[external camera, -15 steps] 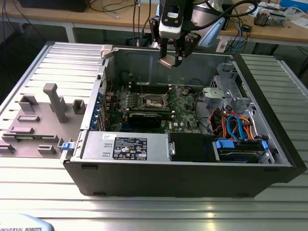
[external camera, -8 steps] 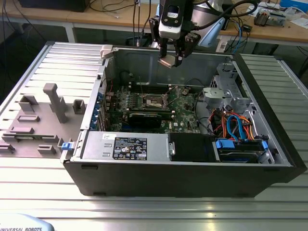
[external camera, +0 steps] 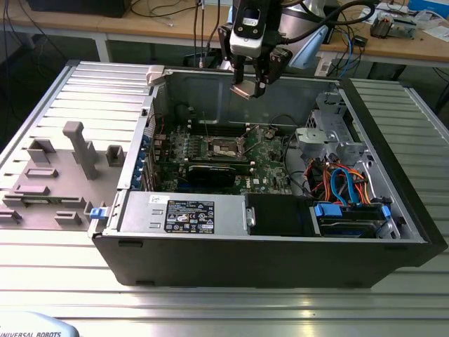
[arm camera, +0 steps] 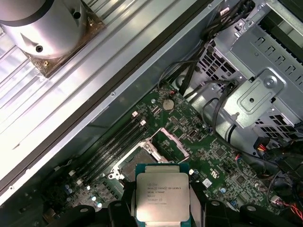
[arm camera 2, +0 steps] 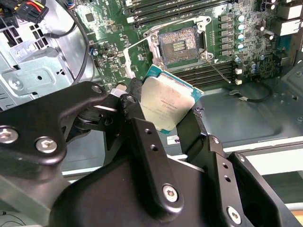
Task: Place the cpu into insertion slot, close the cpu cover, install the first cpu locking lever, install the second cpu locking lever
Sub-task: 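Place the cpu into insertion slot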
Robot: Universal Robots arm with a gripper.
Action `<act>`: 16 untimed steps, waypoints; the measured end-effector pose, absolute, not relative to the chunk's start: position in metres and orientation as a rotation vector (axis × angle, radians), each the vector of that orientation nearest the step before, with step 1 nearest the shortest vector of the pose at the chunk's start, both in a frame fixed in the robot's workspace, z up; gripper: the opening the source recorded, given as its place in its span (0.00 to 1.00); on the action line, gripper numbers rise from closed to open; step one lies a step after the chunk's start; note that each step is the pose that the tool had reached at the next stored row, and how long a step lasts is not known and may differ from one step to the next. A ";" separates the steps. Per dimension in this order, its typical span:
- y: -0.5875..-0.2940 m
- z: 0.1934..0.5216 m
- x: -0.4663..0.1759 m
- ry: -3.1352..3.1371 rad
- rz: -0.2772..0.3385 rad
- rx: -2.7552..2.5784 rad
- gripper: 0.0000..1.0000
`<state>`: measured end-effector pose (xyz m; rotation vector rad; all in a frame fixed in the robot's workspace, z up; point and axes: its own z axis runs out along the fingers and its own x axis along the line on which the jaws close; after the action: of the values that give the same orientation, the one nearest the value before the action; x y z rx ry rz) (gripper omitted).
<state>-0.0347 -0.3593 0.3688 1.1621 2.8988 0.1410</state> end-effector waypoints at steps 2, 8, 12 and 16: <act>-0.359 0.369 -0.035 2.897 0.141 1.166 0.54; -0.359 0.369 -0.035 2.897 0.141 1.166 0.54; -0.359 0.369 -0.035 2.887 0.141 1.189 0.54; -0.359 0.369 -0.035 2.873 0.140 1.221 0.54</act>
<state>-0.0347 -0.3593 0.3688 1.2207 2.8727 0.1404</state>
